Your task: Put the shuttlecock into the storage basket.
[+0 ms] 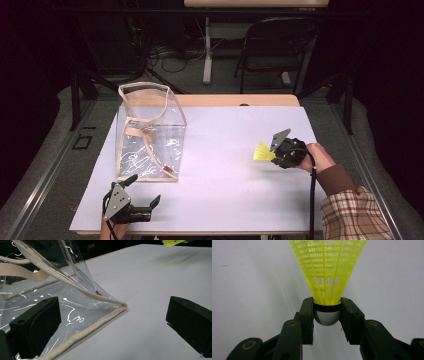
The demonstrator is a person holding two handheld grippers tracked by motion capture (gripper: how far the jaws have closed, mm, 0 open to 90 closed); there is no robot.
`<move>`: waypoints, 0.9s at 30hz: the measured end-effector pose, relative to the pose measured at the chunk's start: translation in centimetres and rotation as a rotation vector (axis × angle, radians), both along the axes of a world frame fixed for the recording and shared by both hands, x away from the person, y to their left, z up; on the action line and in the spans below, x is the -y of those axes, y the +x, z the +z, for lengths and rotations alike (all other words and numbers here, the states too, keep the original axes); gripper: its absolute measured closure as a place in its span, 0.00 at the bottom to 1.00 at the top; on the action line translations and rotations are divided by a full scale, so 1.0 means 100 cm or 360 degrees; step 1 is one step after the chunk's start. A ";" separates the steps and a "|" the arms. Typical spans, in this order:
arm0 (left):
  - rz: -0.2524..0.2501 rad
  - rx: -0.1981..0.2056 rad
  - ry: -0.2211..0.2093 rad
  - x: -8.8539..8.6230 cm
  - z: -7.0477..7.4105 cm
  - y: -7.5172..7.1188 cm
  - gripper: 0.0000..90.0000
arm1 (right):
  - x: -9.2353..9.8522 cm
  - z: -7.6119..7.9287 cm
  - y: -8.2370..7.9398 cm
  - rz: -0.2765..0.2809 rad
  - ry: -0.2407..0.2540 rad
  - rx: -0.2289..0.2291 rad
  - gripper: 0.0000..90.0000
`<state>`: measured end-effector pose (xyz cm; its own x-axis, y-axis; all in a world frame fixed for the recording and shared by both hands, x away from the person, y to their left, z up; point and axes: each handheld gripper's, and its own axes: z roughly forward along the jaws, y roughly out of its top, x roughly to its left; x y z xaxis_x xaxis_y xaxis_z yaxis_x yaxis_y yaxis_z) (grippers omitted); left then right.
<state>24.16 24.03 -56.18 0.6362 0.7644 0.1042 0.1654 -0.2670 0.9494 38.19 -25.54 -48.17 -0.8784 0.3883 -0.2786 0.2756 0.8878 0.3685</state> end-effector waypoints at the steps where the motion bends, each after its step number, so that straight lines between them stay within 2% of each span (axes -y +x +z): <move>1: -0.0002 0.0000 0.0001 0.000 0.000 0.000 0.00 | 0.000 0.001 0.000 0.0008 -0.0002 0.0001 0.72; 27: -0.0005 -0.0001 -0.0002 0.001 0.000 0.000 0.00 | 0.005 0.025 -0.004 -0.0028 0.0042 0.0068 0.72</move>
<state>24.17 23.98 -56.20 0.6386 0.7626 0.1028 0.1654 -0.2665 0.9495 37.83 -26.05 -45.62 -0.8588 0.4115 -0.3052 0.2748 0.8727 0.4035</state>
